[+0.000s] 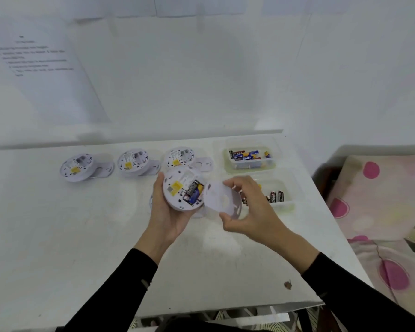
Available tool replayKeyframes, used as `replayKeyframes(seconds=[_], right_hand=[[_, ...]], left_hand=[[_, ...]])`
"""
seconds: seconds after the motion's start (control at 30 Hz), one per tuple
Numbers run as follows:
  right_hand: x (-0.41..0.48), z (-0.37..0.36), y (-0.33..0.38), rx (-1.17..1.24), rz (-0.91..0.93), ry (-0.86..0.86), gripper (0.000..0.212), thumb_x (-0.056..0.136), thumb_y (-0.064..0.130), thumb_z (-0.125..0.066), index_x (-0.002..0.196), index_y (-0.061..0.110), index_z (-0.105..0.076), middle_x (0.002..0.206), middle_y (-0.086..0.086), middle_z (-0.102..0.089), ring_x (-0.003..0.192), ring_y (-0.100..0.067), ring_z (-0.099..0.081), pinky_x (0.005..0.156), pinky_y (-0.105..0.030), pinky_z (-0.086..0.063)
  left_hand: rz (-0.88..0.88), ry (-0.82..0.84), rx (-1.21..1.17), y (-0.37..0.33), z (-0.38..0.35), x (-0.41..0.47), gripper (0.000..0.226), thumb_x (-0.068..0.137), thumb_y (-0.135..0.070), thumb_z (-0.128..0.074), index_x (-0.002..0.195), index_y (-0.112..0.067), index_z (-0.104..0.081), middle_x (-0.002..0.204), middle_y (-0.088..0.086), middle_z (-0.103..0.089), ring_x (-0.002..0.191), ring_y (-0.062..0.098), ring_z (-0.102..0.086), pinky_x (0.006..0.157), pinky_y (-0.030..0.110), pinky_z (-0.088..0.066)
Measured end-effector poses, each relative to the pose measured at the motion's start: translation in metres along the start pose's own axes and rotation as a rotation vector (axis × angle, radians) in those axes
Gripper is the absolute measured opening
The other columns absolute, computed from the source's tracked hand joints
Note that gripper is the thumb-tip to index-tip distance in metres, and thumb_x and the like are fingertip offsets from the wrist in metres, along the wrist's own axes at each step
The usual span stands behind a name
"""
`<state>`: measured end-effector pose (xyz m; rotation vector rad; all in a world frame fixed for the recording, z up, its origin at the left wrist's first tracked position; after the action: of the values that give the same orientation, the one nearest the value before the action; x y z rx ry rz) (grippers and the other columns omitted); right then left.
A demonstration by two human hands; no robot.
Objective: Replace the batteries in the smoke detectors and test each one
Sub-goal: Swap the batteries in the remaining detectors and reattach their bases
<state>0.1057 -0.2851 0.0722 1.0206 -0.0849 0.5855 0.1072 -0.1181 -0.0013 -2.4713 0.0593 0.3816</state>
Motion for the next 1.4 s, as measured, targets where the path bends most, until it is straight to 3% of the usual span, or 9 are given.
replayKeyframes(seconds=[0.2, 0.3, 0.5, 0.63, 0.77, 0.87, 0.97, 1.13, 1.4], right_hand=[[-0.055, -0.041, -0.062, -0.169, -0.006, 0.236, 0.055, 0.077, 0.035, -0.071, 0.129, 0.020, -0.058, 0.125, 0.005, -0.049, 0.121, -0.005, -0.043, 0.105, -0.023, -0.037], [-0.063, -0.053, -0.074, -0.214, 0.012, 0.267, 0.048, 0.076, 0.034, -0.070, 0.122, 0.022, -0.062, 0.123, 0.005, -0.053, 0.116, -0.007, -0.047, 0.098, -0.033, -0.044], [-0.024, -0.016, -0.010, -0.113, 0.161, -0.004, 0.017, 0.090, 0.021, -0.062, 0.105, 0.016, -0.068, 0.108, 0.002, -0.054, 0.105, -0.016, -0.052, 0.092, -0.023, -0.041], [0.016, 0.006, 0.011, -0.071, 0.105, -0.243, 0.020, 0.090, 0.019, -0.054, 0.100, 0.011, -0.069, 0.103, 0.000, -0.056, 0.102, -0.016, -0.052, 0.092, -0.015, -0.037], [0.031, 0.008, -0.001, -0.065, -0.028, -0.262, 0.016, 0.085, 0.015, -0.056, 0.096, 0.012, -0.068, 0.101, -0.002, -0.055, 0.104, -0.017, -0.049, 0.092, -0.015, -0.036], [0.038, 0.010, -0.007, -0.057, -0.104, -0.263, 0.016, 0.081, 0.013, -0.050, 0.089, 0.012, -0.064, 0.101, 0.001, -0.052, 0.105, -0.013, -0.045, 0.091, -0.009, -0.032], [0.045, 0.013, -0.014, 0.012, -0.181, -0.267, 0.017, 0.079, 0.010, -0.047, 0.083, 0.012, -0.063, 0.099, 0.005, -0.047, 0.103, -0.007, -0.042, 0.089, -0.005, -0.029], [0.055, 0.012, -0.021, 0.054, -0.223, -0.246, 0.021, 0.082, -0.003, -0.051, 0.079, 0.015, -0.063, 0.095, 0.016, -0.046, 0.104, -0.015, -0.047, 0.089, -0.023, -0.039], [0.053, 0.021, -0.015, 0.062, -0.186, -0.260, 0.012, 0.086, 0.013, -0.066, 0.077, 0.014, -0.057, 0.089, 0.006, -0.051, 0.082, 0.002, -0.046, 0.072, -0.007, -0.033]], left_hand=[[-0.061, -0.013, -0.117, -0.018, 0.008, -0.001, 0.052, 0.099, -0.049, -0.041, 0.111, -0.012, -0.076, 0.128, 0.021, -0.065, 0.128, 0.046, -0.052, 0.093, 0.061, -0.051], [-0.052, 0.038, -0.129, -0.015, -0.003, -0.005, 0.058, 0.096, -0.053, -0.042, 0.120, -0.009, -0.071, 0.130, 0.023, -0.063, 0.125, 0.047, -0.055, 0.093, 0.061, -0.051], [-0.032, 0.091, -0.053, -0.009, -0.021, 0.000, 0.069, 0.087, -0.059, -0.048, 0.136, -0.009, -0.055, 0.128, 0.020, -0.065, 0.121, 0.043, -0.059, 0.087, 0.055, -0.056], [-0.051, 0.072, 0.080, -0.001, -0.038, 0.003, 0.088, 0.065, -0.060, -0.079, 0.135, -0.011, -0.059, 0.134, 0.019, -0.062, 0.118, 0.035, -0.063, 0.090, 0.047, -0.056], [-0.056, 0.062, 0.086, 0.003, -0.043, 0.010, 0.076, 0.085, -0.056, -0.058, 0.147, -0.015, -0.046, 0.144, 0.020, -0.052, 0.118, 0.031, -0.060, 0.101, 0.047, -0.047], [-0.062, 0.072, 0.105, 0.006, -0.047, 0.016, 0.066, 0.093, -0.054, -0.049, 0.146, -0.015, -0.046, 0.141, 0.018, -0.056, 0.118, 0.030, -0.060, 0.099, 0.045, -0.050], [-0.088, 0.075, 0.114, 0.004, -0.056, 0.018, 0.050, 0.091, -0.049, -0.047, 0.131, -0.021, -0.056, 0.119, 0.010, -0.069, 0.105, 0.025, -0.067, 0.087, 0.039, -0.058], [-0.099, 0.055, 0.093, 0.001, -0.059, 0.025, 0.049, 0.085, -0.049, -0.051, 0.125, -0.021, -0.060, 0.110, 0.008, -0.072, 0.102, 0.025, -0.066, 0.084, 0.040, -0.057], [-0.071, 0.035, 0.080, 0.010, -0.056, 0.034, 0.053, 0.088, -0.051, -0.051, 0.130, -0.021, -0.059, 0.115, 0.011, -0.070, 0.106, 0.027, -0.066, 0.083, 0.040, -0.059]])
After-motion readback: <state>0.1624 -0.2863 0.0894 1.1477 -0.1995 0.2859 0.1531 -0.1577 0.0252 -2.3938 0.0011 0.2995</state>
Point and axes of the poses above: each hand's wrist, its own x-axis towards the middle knuckle, its own z-axis out of the back of the hand, y = z × x, the point moved 9 cm from there along x, towards the middle knuckle
